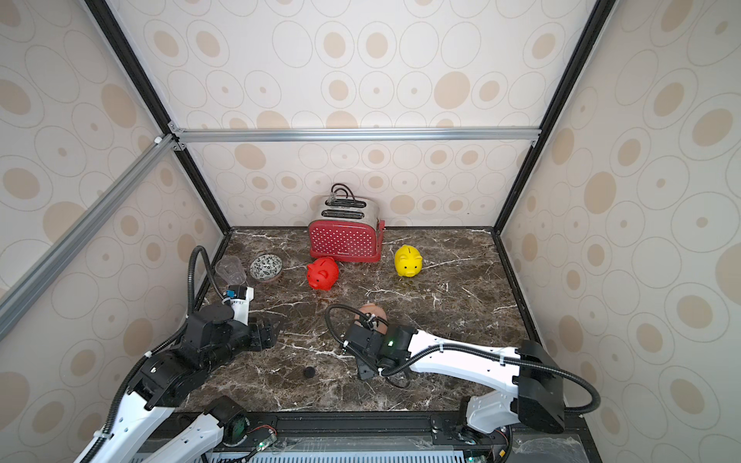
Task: Close piggy banks
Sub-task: Pick up the knob at the center of the board.
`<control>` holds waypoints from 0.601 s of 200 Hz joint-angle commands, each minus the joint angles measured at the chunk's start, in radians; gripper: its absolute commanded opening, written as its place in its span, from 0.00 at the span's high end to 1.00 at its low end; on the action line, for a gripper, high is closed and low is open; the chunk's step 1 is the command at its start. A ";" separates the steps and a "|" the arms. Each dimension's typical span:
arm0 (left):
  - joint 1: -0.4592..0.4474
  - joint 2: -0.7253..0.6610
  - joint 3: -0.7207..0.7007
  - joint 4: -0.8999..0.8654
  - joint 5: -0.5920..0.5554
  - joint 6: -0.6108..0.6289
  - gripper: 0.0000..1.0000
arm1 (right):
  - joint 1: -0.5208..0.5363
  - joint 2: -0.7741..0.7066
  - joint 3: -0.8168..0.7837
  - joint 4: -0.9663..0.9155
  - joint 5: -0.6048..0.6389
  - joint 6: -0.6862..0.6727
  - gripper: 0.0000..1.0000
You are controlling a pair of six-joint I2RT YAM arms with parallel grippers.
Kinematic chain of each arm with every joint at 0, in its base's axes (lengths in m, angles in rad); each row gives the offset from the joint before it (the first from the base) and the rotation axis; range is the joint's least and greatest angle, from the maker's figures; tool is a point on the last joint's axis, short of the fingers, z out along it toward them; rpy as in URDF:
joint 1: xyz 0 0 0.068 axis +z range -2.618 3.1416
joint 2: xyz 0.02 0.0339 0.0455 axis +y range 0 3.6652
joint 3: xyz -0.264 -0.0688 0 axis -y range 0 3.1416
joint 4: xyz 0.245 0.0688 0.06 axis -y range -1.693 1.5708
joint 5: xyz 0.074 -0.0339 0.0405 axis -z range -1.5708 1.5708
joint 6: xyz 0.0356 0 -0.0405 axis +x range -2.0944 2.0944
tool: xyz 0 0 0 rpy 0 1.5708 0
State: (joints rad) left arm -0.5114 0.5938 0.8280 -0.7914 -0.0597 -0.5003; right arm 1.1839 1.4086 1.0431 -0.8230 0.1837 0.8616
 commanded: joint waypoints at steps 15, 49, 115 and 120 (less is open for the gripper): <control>0.006 -0.105 0.058 -0.110 -0.132 0.045 0.18 | 0.027 0.072 0.014 0.042 0.007 0.063 0.52; 0.006 -0.180 0.041 -0.099 -0.172 0.049 0.17 | 0.049 0.122 0.015 0.056 0.011 0.087 0.52; 0.005 -0.182 0.033 -0.092 -0.170 0.047 0.16 | 0.056 0.218 0.041 0.070 0.006 0.101 0.53; 0.005 -0.183 0.031 -0.091 -0.172 0.048 0.16 | 0.056 0.225 0.042 0.073 0.003 0.099 0.54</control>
State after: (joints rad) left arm -0.5110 0.4099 0.8452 -0.8520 -0.2092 -0.4698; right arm 1.2316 1.6047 1.0550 -0.7509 0.1802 0.9340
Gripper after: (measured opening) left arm 0.840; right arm 0.478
